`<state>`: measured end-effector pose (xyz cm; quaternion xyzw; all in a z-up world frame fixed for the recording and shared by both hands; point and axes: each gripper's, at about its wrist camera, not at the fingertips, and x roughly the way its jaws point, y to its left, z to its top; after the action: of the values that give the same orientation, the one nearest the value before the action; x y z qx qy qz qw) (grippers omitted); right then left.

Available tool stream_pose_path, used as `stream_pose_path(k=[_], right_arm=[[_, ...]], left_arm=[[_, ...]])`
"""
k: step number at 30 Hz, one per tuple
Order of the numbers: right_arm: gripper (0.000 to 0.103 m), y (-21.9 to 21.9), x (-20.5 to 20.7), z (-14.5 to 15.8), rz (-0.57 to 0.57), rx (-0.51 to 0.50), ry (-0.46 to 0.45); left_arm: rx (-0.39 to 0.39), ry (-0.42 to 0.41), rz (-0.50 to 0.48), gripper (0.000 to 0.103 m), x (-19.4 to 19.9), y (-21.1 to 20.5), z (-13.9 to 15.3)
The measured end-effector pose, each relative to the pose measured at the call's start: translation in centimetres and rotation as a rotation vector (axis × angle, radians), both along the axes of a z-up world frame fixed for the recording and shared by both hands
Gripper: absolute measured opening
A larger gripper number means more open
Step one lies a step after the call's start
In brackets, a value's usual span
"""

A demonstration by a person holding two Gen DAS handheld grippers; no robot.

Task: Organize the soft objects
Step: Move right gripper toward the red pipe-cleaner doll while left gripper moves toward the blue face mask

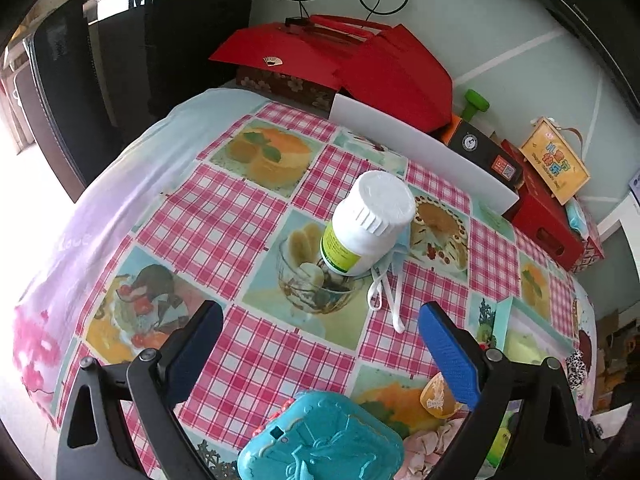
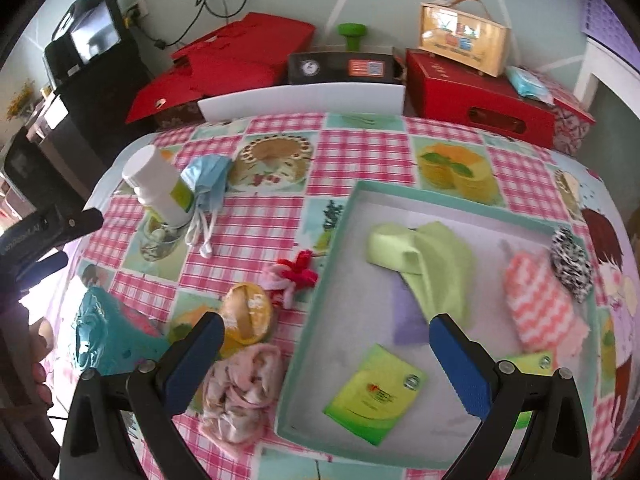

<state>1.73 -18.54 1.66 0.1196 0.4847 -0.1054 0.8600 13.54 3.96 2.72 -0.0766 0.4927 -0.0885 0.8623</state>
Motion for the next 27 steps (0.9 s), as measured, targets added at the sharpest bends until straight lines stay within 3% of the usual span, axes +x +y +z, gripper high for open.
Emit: stream_pose_path(k=[13,18,27], right_arm=[[0.102,-0.4,3.3,-0.9,0.042,0.056,-0.023],[0.092,-0.9,4.5,-1.3,0.042,0.089,-0.015],[0.084,0.0,5.9,-3.0,0.08,0.125,0.047]], left_arm=[[-0.001,0.023,0.032,0.098,1.8,0.1,-0.1],[0.014,0.047,-0.022,0.098,2.1,-1.7,-0.7],[0.04,0.093,-0.111,0.098,2.2,-4.8,-1.9]])
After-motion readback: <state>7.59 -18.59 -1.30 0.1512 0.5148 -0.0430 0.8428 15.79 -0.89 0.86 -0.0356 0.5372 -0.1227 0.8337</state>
